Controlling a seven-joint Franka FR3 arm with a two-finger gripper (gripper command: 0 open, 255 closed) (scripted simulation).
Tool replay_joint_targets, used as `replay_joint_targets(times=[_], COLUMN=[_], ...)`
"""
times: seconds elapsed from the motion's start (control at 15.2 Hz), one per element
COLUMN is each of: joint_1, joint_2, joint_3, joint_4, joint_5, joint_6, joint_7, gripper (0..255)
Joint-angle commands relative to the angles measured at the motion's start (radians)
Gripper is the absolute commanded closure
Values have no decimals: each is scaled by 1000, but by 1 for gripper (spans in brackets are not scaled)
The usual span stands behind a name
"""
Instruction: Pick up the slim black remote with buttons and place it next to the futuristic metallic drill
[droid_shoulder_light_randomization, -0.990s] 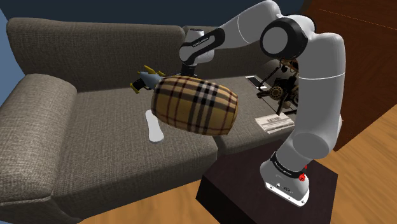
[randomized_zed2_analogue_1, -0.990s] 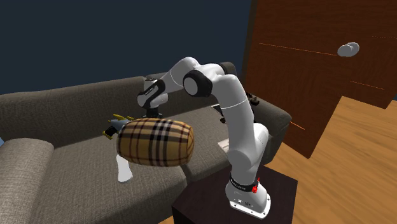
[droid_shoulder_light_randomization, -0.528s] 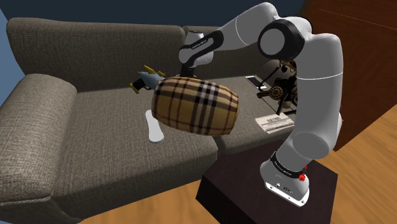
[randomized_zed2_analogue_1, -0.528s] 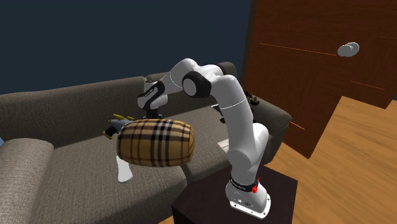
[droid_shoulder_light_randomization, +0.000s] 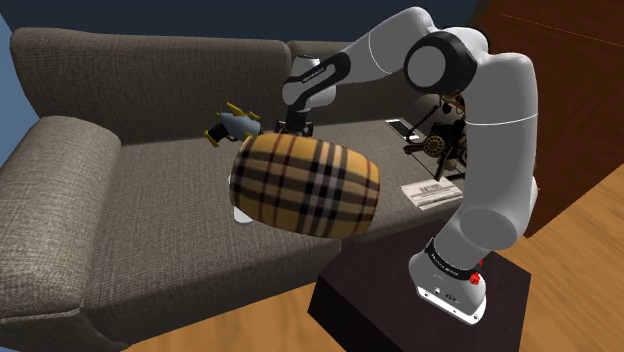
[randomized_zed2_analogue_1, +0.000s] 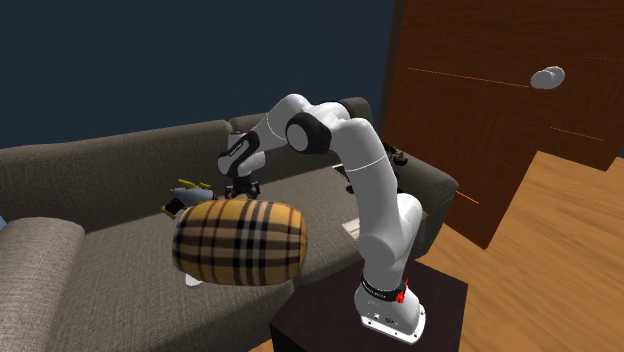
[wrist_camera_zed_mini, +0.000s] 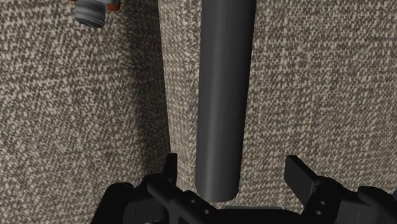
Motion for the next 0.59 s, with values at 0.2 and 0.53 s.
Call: replay_joint_targets(times=[0.2,0.53], joint_1=[-2,-2], joint_2=[-74,-74], joint_3=[-8,-8], joint_4=[23,23], joint_5=[-11,-11], joint_6=[-97,-97], joint_7=[7,7], gripper=[0,0])
